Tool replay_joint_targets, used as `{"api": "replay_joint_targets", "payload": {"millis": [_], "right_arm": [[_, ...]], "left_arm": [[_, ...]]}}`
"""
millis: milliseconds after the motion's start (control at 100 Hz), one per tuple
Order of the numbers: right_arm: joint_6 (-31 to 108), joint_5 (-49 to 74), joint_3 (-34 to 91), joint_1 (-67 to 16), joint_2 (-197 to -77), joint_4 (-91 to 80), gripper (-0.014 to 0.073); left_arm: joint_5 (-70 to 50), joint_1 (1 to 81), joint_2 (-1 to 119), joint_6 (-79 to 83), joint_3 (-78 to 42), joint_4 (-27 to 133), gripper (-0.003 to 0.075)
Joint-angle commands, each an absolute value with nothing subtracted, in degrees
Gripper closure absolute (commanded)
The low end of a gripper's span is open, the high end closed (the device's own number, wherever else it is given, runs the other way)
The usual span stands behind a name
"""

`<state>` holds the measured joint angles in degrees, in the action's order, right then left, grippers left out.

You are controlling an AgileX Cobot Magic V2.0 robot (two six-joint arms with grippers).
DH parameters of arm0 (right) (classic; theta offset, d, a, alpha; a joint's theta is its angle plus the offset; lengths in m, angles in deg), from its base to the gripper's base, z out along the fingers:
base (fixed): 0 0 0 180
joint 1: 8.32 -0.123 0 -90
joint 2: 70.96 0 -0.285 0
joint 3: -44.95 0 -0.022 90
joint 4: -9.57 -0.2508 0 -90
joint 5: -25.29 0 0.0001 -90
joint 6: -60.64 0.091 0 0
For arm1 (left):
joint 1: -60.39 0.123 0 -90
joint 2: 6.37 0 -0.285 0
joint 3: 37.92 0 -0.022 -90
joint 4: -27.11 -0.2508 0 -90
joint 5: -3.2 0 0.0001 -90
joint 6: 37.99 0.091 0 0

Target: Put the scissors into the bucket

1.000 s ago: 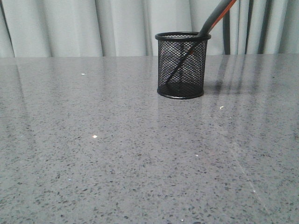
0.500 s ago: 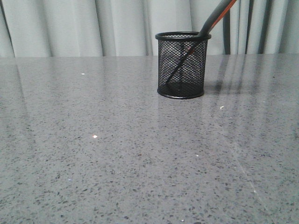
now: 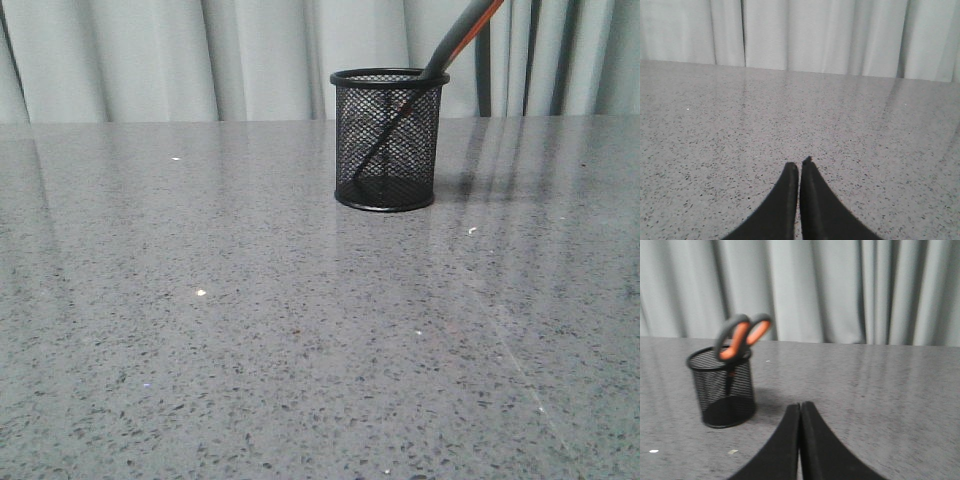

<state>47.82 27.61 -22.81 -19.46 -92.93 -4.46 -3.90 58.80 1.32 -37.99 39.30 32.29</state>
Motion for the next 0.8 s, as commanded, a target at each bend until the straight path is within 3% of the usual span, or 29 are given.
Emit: {"api": "replay_joint_targets", "payload": {"millis": [0,100,280,500,790], "right_arm": [[54.1,33.7,-24.2,-16.0,-91.6,2.1,0.0645],[60.6,31.8,-27.9,-11.6,-86.4,7.7,0.0645],[60.6,27.2,-33.6,-7.4,-76.5,9.3,0.0645],[60.6,19.2,-33.4,-6.7,-76.9,10.1,0.0645],[60.6,18.9,-33.3,-6.7,-76.9,10.1,0.0645]], "left_arm": [[0.6,58.8,-0.3,-38.5,41.6,32.9,0.0740],[0.6,58.8,-0.3,-38.5,41.6,32.9,0.0740],[0.6,58.8,-0.3,-38.5,41.6,32.9,0.0740],[0.6,58.8,-0.3,-38.5,41.6,32.9,0.0740],[0.6,58.8,-0.3,-38.5,41.6,32.9,0.0740]]}}
